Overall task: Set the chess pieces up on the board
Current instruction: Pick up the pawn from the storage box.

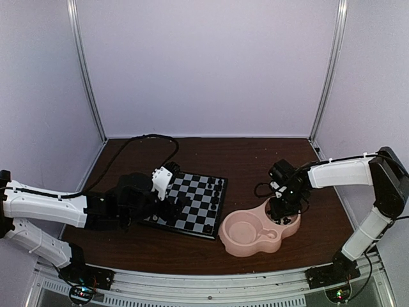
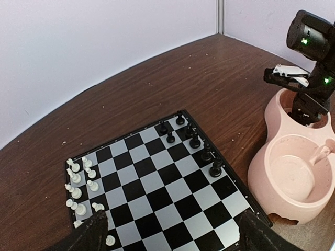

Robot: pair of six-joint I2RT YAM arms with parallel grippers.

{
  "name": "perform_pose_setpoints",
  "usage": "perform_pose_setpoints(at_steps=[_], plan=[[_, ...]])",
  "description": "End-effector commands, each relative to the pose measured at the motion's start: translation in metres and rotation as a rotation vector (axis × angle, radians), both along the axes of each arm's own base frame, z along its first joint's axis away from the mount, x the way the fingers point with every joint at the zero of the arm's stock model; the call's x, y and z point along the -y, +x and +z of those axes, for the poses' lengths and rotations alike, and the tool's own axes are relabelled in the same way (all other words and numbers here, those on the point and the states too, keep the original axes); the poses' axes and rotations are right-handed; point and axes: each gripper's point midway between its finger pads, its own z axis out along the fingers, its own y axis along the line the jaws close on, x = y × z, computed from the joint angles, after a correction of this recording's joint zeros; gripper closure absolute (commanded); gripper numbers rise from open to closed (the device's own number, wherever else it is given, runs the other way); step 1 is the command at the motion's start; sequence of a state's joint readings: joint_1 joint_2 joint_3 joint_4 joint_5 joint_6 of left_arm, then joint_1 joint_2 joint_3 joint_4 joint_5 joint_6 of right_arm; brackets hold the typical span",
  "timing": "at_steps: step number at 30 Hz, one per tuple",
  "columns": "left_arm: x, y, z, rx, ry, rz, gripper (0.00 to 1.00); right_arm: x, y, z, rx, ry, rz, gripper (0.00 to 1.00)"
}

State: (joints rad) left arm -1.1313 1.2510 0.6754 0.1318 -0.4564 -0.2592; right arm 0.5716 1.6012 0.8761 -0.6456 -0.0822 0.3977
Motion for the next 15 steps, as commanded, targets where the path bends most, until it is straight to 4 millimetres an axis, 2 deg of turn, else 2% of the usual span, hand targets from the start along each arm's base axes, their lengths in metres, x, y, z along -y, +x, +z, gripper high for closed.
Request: perform_pose_setpoints(at_steps=[1, 10, 15], plan=[[0.002, 0.004, 0.016, 0.032, -0.037, 0.008, 0.13, -0.006, -0.003, -0.003, -0.019, 0.025, 0.008, 0.65], [0.003, 0.006, 0.014, 0.035, -0.027, 0.013, 0.13, -0.013, 0.006, 0.026, 0.067, 0.086, 0.005, 0.82], [0.003, 0.006, 0.013, 0.035, -0.022, 0.016, 0.13, -0.014, 0.009, 0.044, 0.117, 0.116, 0.001, 0.84]])
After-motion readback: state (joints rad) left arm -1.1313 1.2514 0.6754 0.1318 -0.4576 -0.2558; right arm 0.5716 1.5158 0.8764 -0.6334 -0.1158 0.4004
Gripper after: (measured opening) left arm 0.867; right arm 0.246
